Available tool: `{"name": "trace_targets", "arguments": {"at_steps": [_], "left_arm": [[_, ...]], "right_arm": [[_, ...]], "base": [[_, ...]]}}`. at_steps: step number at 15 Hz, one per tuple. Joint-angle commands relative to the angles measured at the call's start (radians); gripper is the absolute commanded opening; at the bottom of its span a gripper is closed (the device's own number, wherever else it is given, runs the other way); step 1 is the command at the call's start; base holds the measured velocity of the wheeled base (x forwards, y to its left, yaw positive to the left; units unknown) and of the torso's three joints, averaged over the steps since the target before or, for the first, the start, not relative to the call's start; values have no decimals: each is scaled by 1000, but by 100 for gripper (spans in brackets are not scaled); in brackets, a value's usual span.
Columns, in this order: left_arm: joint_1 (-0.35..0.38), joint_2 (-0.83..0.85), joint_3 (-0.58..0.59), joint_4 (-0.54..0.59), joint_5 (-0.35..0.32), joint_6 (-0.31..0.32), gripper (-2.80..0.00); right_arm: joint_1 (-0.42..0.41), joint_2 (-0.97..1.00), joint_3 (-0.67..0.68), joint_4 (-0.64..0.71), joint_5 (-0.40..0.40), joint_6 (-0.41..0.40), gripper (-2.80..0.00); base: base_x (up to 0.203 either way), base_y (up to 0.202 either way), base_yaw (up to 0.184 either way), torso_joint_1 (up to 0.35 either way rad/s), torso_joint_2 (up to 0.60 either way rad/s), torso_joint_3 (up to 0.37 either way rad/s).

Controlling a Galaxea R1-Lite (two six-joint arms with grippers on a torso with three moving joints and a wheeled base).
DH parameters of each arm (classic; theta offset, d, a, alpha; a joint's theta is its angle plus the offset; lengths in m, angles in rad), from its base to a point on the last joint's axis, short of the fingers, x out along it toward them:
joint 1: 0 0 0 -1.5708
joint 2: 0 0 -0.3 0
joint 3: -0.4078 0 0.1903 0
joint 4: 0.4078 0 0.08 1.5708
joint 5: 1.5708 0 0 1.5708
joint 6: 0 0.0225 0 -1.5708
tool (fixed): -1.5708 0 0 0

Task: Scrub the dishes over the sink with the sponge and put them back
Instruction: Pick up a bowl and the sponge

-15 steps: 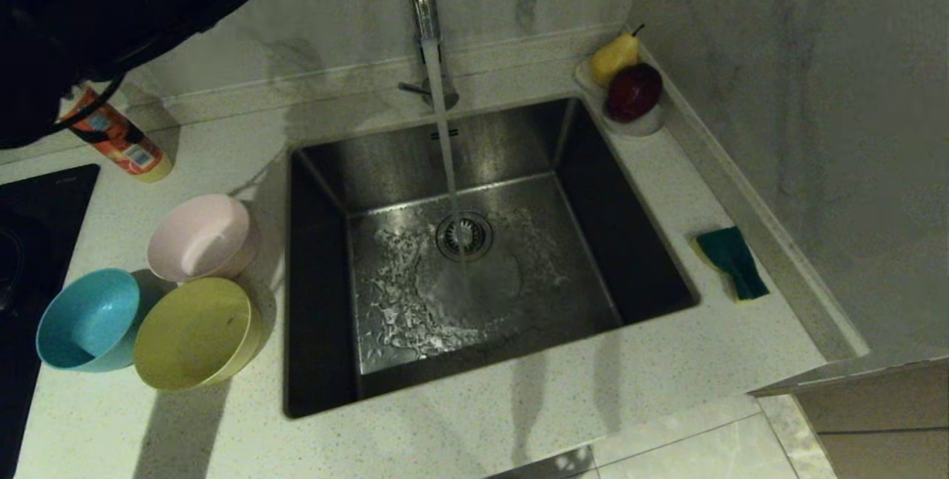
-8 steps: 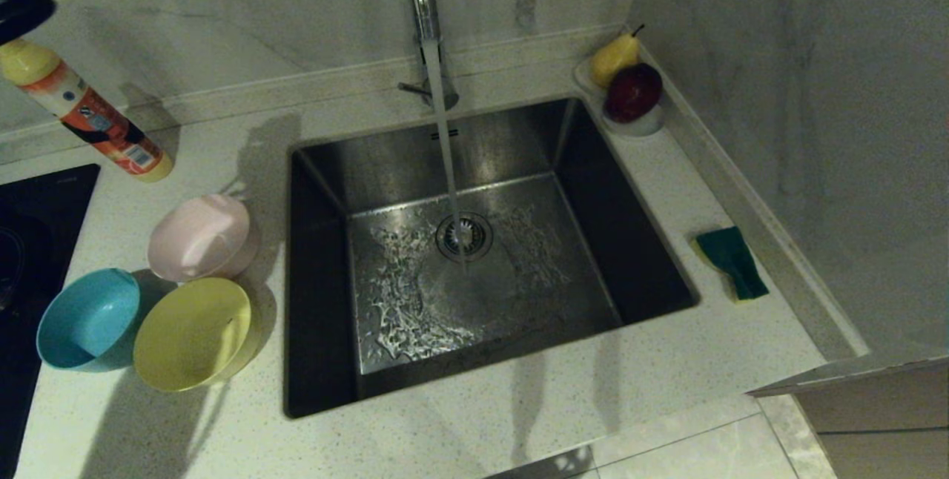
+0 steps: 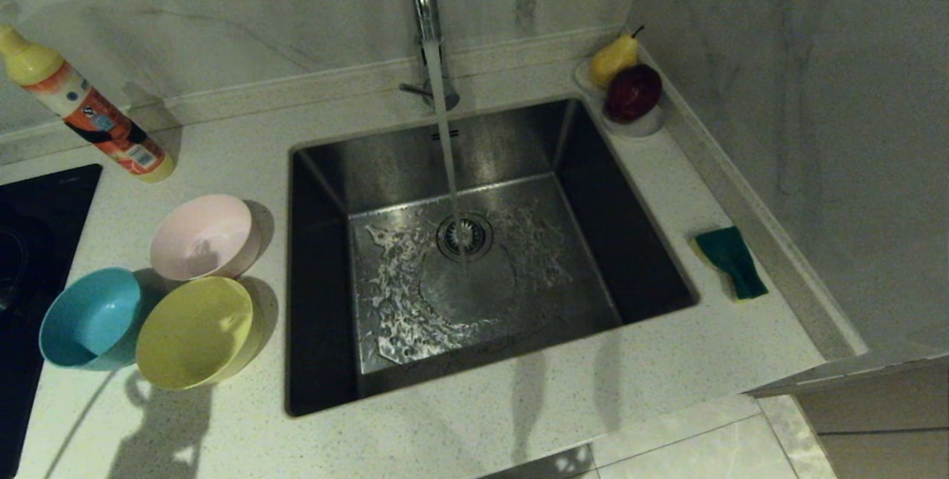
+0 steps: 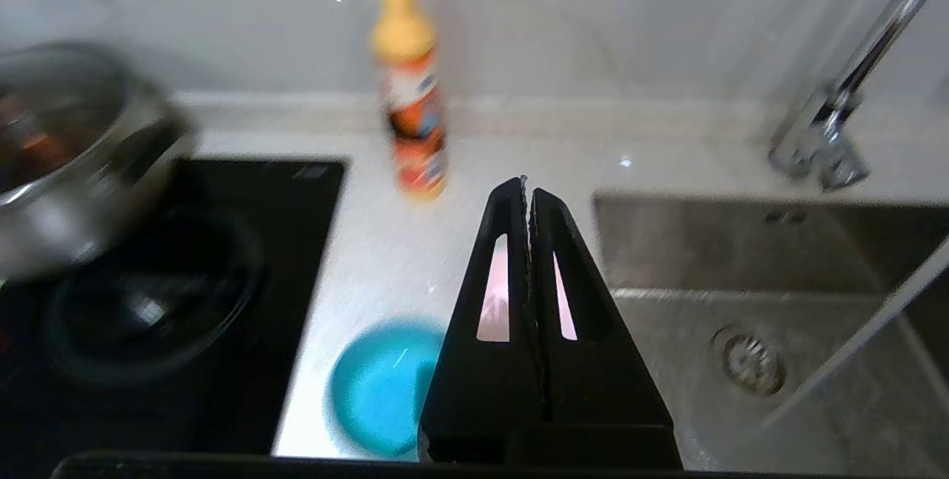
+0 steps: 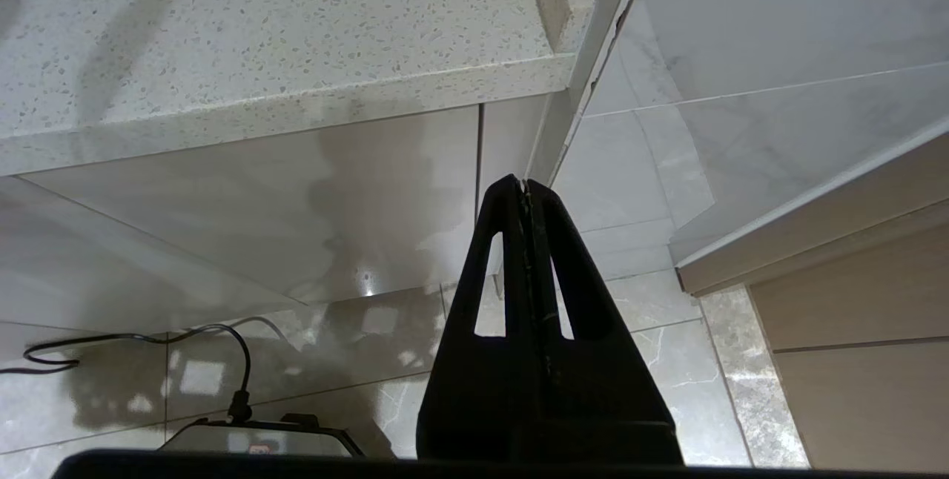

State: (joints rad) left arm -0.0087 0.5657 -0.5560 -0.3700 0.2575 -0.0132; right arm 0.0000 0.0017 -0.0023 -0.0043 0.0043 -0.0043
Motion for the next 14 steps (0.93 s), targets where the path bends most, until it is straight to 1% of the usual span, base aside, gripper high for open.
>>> {"name": "trace_targets", "arguments": {"at_steps": [1, 4, 7, 9, 10, 11, 12, 13, 14], "left_arm": [[23, -207, 161, 2, -5, 0, -280], [27, -318, 334, -1, -32, -1, -280], [26, -362, 470, -17, -36, -8, -280], [19, -444, 552, -22, -49, -1, -280], [18, -501, 570, -5, -66, 3, -280], [16, -554, 582, 48, -87, 4, -280], [15, -572, 589, 93, -111, -11, -280], [14, -568, 594, 128, -147, -59, -280], [13, -566, 596, 153, -202, -70, -280]], "right_arm": [[1, 0, -1, 0, 0, 0, -280], [0, 0, 1, 0, 0, 0, -280], [0, 0, -1, 0, 0, 0, -280], [0, 0, 1, 0, 0, 0, -280], [0, 0, 1, 0, 0, 0, -280], [0, 0, 1, 0, 0, 0, -280], [1, 0, 0, 0, 0, 0, -280], [1, 0, 0, 0, 0, 0, -280], [0, 0, 0, 0, 0, 0, -280]], "base": [[0, 0, 0, 0, 0, 0], [0, 0, 0, 0, 0, 0], [0, 0, 0, 0, 0, 0], [0, 0, 0, 0, 0, 0], [0, 0, 0, 0, 0, 0], [0, 0, 0, 0, 0, 0], [0, 0, 0, 0, 0, 0], [0, 0, 0, 0, 0, 0], [0, 0, 0, 0, 0, 0]]}}
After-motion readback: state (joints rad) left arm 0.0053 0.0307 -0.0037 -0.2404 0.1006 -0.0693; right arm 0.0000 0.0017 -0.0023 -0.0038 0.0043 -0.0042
